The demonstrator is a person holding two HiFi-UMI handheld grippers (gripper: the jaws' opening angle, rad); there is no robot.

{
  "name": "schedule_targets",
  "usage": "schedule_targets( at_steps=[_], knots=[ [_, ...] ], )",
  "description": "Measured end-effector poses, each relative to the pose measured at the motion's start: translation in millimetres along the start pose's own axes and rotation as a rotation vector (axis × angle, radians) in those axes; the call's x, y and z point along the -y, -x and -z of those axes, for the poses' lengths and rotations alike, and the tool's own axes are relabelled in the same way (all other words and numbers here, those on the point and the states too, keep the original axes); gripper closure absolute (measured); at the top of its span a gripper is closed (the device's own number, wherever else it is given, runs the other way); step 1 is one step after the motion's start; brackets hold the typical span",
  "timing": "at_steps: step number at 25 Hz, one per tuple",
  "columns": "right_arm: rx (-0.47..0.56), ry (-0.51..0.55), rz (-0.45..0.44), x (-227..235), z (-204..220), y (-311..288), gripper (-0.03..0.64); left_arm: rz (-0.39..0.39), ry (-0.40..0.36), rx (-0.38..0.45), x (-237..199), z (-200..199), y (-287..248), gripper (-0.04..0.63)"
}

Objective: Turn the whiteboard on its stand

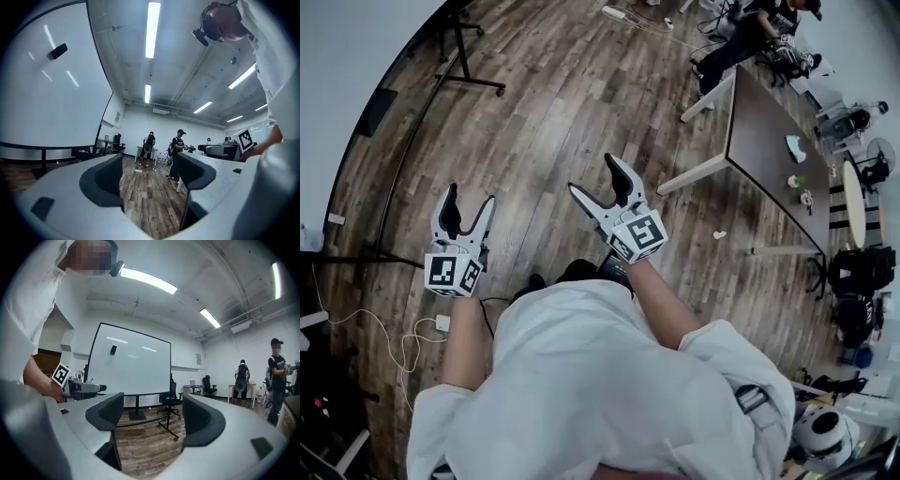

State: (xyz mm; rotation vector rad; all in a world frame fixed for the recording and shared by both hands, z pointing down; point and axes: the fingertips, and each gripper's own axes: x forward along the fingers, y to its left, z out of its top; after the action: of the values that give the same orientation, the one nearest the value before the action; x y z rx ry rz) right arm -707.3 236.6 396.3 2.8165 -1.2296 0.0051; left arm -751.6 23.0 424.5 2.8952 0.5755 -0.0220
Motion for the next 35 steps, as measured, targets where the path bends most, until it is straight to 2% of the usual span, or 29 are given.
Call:
schedule_targets(
  at_steps=[9, 17, 24, 29, 35],
  knots=[
    [0.003, -0.017, -0.009, 74.4, 17.3, -87.3, 0.249, -0.034, -0.01, -0.025, -56.8, 4.1, -91.6, 0.247],
    [0.015, -0.034, -0.089, 207.8, 13.8, -205.9, 0.249, -0.112, -0.014, -0.027, -111.2, -13.3, -245.9, 0.247],
    [0.036, -0.045, -0.182, 300.8, 14.0, -304.5, 0.249, -0.186, -0.027, 0.001, -158.3, -29.7, -362.9, 0.247],
    [0.039, -0.055, -0.221, 339.5, 18.9, -354.8, 0.249, -0.237, -0.04, 0.057, -185.1, -47.6, -407.3, 0.247],
    [0.022, -0.068, -0.218, 373.6, 28.9, -406.5, 0.25, -0.265, -0.046, 0.041, -229.2, -42.1, -447.9, 0.247]
  ],
)
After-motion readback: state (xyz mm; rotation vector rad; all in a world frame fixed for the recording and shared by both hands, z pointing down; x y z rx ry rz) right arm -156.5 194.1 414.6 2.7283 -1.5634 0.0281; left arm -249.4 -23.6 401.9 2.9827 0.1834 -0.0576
